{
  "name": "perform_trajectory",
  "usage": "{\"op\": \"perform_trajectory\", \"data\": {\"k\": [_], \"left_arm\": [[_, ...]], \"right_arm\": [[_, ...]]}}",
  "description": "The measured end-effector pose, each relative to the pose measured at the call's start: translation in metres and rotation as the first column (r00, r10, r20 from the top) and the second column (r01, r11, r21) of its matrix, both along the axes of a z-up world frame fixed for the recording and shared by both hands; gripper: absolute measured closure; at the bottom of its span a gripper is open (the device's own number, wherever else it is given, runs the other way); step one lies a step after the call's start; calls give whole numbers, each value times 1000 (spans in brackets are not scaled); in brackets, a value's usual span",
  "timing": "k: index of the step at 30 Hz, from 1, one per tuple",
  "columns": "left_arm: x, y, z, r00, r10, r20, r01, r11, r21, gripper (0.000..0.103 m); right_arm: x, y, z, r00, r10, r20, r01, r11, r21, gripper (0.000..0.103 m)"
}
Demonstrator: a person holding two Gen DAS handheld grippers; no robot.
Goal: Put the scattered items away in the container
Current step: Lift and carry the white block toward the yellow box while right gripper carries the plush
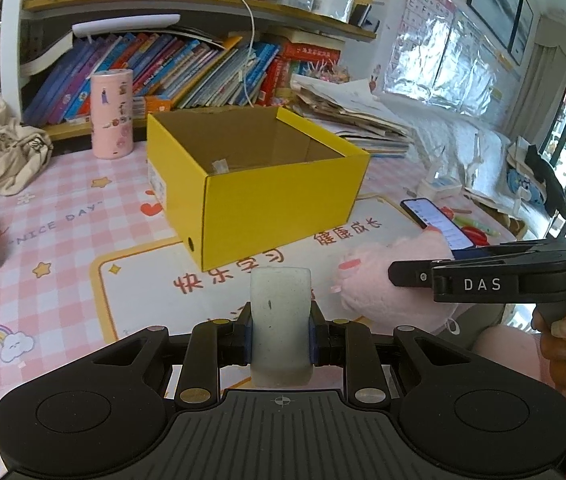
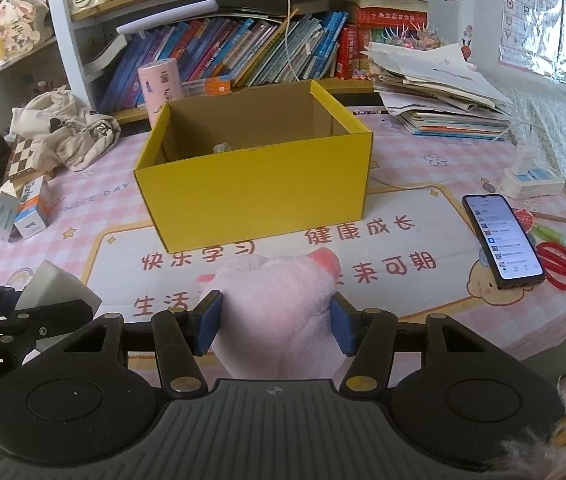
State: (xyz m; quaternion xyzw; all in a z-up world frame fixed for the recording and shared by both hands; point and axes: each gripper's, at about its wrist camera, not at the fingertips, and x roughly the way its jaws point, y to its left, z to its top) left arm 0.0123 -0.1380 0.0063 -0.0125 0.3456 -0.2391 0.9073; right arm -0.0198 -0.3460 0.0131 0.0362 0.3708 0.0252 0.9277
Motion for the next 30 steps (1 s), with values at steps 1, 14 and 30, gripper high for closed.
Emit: {"op": "perform_trajectory", "data": {"k": [1, 14, 30], "left_arm": [[1, -2, 0, 1000, -2, -1, 2, 1000, 1, 80], [16, -19, 0, 1000, -14, -3, 14, 1000, 7, 80], [32, -38, -3, 998, -54, -13, 54, 999, 0, 80]], "right_arm": [[1, -2, 0, 1000, -2, -1, 2, 1000, 0, 49], [17, -17, 0, 1000, 0, -3, 0, 1000, -2, 49], [27, -33, -2, 1000, -21, -12, 21, 1000, -12, 49]]}}
